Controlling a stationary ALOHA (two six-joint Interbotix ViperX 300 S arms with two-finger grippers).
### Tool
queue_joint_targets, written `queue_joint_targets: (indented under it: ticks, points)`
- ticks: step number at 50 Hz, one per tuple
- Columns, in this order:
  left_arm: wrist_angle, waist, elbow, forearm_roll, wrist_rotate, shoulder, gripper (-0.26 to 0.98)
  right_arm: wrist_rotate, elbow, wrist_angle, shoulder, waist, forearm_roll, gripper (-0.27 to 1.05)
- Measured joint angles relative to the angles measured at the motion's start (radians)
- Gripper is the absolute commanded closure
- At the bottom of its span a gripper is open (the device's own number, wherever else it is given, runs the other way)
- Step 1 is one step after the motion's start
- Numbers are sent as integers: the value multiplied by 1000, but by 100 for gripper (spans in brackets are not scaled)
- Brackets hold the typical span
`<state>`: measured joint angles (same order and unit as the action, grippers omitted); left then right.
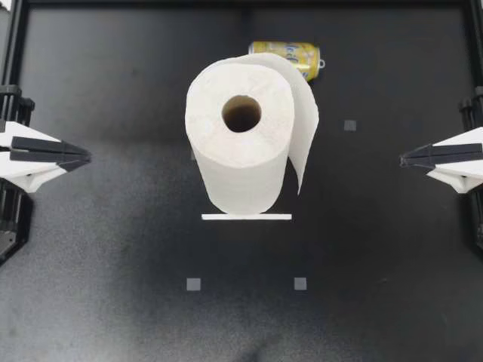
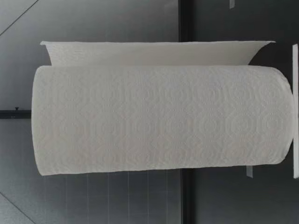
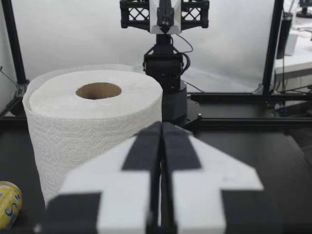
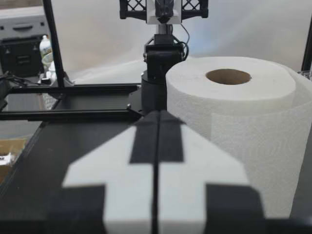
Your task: Pick up a piece of paper towel and place it on the spilled liquid.
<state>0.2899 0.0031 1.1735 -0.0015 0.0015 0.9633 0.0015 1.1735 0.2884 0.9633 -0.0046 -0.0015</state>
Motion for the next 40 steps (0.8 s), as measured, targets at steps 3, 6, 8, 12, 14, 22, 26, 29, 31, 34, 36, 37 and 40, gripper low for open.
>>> queue_joint_targets:
  ticks: [3,6,8,12,14,22,26,29,31,34,36,37,40]
  points:
    - [2,2,-3,-5,-6,-9,61,2,-2,0,-2,0,-2,80]
    - [0,6,-15,-8,-5,-31,62,2,-11,-23,-15,0,0,80]
    - [2,8,-29,-8,-5,-48,62,2,-29,-58,-28,0,-2,80]
    - [0,8,-57,-8,0,-84,62,0,-80,-161,-66,0,-2,80]
    - [2,8,-74,-8,2,-107,62,0,-115,-232,-91,0,-5,80]
    - [0,14,-152,-8,5,-222,62,0,-256,-523,-195,0,-63,80]
    - [0,29,-195,-8,8,-288,62,2,-336,-676,-255,0,-120,80]
    - [0,44,-227,-8,8,-328,62,8,-390,-784,-291,3,-167,80]
    - [2,54,-247,-8,8,-353,62,11,-431,-867,-318,20,-216,81]
    - [2,66,-275,-8,15,-390,62,44,-485,-979,-357,69,-310,81]
    - [0,72,-295,-8,12,-416,62,95,-518,-1049,-385,115,-385,80]
    - [0,74,-301,-8,12,-426,62,129,-531,-1080,-396,138,-428,81]
    - [-3,81,-324,-6,15,-457,62,275,-561,-1200,-433,222,-589,81]
